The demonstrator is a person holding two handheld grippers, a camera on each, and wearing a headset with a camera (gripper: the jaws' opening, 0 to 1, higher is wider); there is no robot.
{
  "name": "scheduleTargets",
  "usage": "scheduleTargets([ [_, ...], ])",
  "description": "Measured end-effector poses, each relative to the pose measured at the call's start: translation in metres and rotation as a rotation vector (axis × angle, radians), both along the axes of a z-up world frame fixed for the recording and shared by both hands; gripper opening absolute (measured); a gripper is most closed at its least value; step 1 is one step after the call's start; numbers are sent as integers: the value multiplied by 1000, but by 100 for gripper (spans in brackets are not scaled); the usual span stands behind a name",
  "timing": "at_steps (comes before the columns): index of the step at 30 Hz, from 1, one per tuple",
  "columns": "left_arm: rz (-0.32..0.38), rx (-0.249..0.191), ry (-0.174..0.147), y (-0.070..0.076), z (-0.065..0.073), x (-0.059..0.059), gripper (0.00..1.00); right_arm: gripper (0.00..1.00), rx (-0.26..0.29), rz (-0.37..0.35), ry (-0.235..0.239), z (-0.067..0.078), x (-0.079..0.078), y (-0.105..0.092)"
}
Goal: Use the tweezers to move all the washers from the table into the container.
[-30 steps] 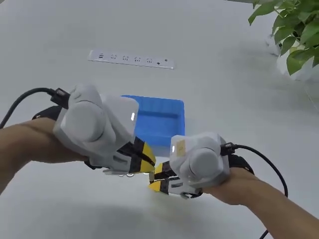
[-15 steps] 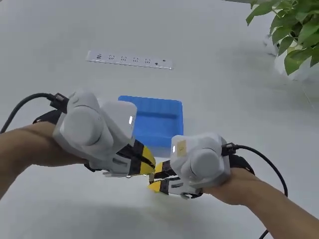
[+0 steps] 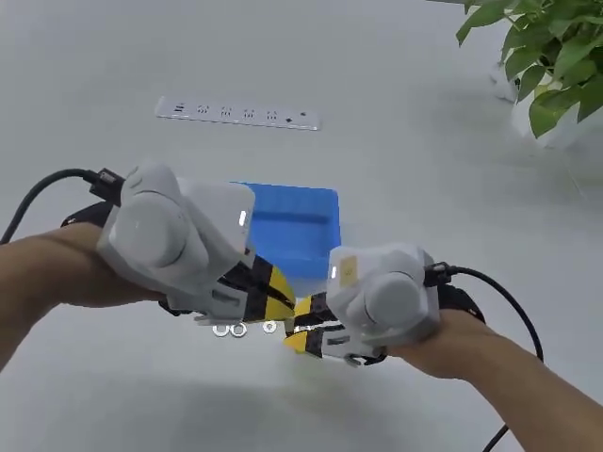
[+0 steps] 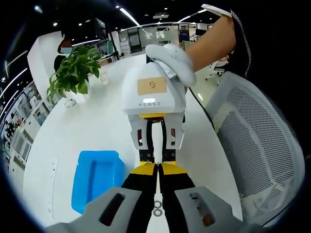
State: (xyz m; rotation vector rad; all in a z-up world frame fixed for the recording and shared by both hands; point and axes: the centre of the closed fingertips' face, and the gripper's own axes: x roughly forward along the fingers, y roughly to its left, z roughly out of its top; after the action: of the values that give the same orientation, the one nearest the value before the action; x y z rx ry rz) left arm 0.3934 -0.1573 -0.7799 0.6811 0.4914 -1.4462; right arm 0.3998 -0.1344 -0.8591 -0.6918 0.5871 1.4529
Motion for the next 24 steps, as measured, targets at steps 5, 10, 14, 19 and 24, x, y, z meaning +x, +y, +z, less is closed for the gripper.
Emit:
scheduleTargets([
  [5,-6,-3,-4,-3,-1,2,6,13,-2,-10,-2,-1,3,-3],
  [10,-10,-6,-8,-6,-3,6,6,13,-6,-24,-5,-3,6,-8],
  [14,-11,-6,-2,-7,-5,7,6,13,-9,-30,-3,-4,7,-10],
  [19,-11,-5,2,-8,-8,8,6,13,-14,-34,0,-7,8,-12],
  [24,-3,-17,7,-10,-6,12,6,13,-9,-36,6,-8,10,-12],
])
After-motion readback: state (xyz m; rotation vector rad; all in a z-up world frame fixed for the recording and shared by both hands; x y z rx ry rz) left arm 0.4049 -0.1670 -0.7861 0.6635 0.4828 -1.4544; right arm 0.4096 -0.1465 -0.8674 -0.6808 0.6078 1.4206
